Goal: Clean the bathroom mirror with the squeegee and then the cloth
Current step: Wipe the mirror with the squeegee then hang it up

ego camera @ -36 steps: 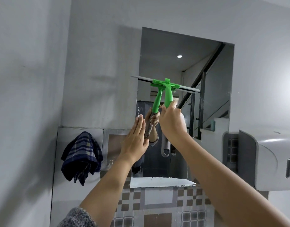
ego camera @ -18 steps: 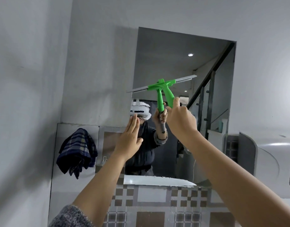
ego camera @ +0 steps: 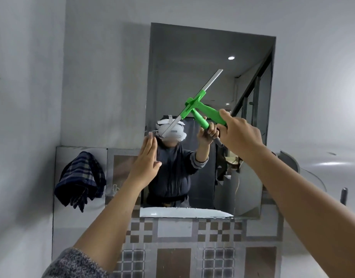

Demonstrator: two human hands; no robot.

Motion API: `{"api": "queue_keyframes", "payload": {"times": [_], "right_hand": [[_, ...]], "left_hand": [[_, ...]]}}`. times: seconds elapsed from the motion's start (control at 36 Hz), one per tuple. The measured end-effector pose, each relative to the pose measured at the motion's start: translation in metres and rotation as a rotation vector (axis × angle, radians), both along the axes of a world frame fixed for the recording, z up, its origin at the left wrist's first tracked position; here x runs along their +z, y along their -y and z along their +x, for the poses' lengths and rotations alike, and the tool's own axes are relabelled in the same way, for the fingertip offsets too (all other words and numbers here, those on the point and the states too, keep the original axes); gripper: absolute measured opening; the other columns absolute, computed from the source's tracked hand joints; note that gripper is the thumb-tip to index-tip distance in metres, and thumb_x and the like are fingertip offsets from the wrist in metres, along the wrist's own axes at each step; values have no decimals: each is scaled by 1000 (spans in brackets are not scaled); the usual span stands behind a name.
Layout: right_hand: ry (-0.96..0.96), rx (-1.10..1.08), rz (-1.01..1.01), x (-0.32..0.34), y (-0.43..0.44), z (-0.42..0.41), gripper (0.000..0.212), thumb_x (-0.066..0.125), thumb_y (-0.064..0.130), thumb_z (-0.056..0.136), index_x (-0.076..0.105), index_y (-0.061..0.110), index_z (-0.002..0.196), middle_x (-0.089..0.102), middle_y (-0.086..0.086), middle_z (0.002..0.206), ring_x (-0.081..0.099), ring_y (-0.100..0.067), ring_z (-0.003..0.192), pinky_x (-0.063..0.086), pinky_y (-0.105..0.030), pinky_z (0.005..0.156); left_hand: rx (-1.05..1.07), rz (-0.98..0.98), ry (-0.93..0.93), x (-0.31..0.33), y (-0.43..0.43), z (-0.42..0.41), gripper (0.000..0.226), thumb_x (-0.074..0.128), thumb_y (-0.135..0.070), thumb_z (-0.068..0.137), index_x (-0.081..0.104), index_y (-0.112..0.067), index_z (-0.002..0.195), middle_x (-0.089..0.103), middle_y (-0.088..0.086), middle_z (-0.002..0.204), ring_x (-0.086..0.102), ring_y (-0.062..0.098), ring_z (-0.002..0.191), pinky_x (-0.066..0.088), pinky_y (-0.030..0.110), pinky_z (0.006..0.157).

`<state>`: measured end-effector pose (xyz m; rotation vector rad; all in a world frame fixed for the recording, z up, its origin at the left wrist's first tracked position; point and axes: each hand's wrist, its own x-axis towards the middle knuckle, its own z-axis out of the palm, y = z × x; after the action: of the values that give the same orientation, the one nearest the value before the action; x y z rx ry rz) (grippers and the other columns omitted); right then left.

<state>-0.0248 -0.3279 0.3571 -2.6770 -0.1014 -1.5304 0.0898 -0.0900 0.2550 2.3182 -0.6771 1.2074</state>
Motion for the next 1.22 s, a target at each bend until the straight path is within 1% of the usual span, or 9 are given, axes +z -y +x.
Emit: {"api": "queue_keyframes", "payload": {"times": [0.17,0.22,0.39,0.53,0.67,0.75,0.97,1.08,1.22], "right_hand": [[-10,-9,-14,-7,32,-6,41,40,30,96,32,25,135,64,-6,98,59,-28,78,53,-41,68],[-13,-2,-9,-10,41,-7,40,41,31,96,33,24,135,65,-7,96,59,-27,76,54,-43,69],[-1,-10,1,-21,61,-5,40,41,29,96,33,25,135,65,-7,95,55,-26,75,44,-32,63],[-3,-3,3,-25,69,-5,39,42,27,96,34,25,133,65,-7,93,55,-27,72,50,-36,63],[4,-14,11,-30,73,-8,40,42,25,95,34,25,135,58,-3,86,52,-26,71,41,-32,60],[2,-21,18,-33,76,-11,37,42,25,95,36,24,132,53,0,81,51,-27,69,41,-32,60],[-49,-65,70,-44,87,-15,37,41,27,95,36,25,131,61,-10,89,53,-29,70,40,-31,60],[-69,-80,83,-51,95,-21,32,42,26,95,38,24,127,60,-10,87,53,-30,69,38,-30,59],[-120,-62,155,-62,102,-30,29,43,27,95,39,24,123,61,-12,83,57,-32,68,50,-39,62]], "left_hand": [[-24,-3,7,-3,0,1,85,55,-12,90,-10,-16,144,-22,-5,152,-18,9,140,2,17,106],[-36,-12,6,-3,1,2,85,55,-10,90,-10,-16,145,-21,-5,153,-17,9,140,5,18,107],[-48,-41,-1,-5,2,4,87,54,-10,90,-15,-18,143,-21,-6,153,-17,8,140,6,17,106],[-36,-36,0,-5,3,3,89,52,-13,91,-24,-22,137,-24,-9,151,-18,8,139,3,16,104],[-8,-27,-22,-4,4,1,85,51,-16,92,-18,-19,142,-24,-8,151,-18,8,139,8,19,103],[-3,-19,-38,-4,3,0,84,50,-17,92,-18,-19,142,-26,-9,151,-20,6,137,8,19,102],[-3,-24,-76,-2,3,-3,84,51,-18,92,-15,-19,144,-26,-10,151,-20,5,135,8,18,102],[-6,-26,-77,-3,3,-4,86,52,-17,92,-15,-19,144,-27,-10,150,-20,4,135,9,18,101],[-10,-40,-59,-3,4,-3,87,54,-15,90,-15,-18,144,-26,-10,150,-18,6,136,15,19,103]]}}
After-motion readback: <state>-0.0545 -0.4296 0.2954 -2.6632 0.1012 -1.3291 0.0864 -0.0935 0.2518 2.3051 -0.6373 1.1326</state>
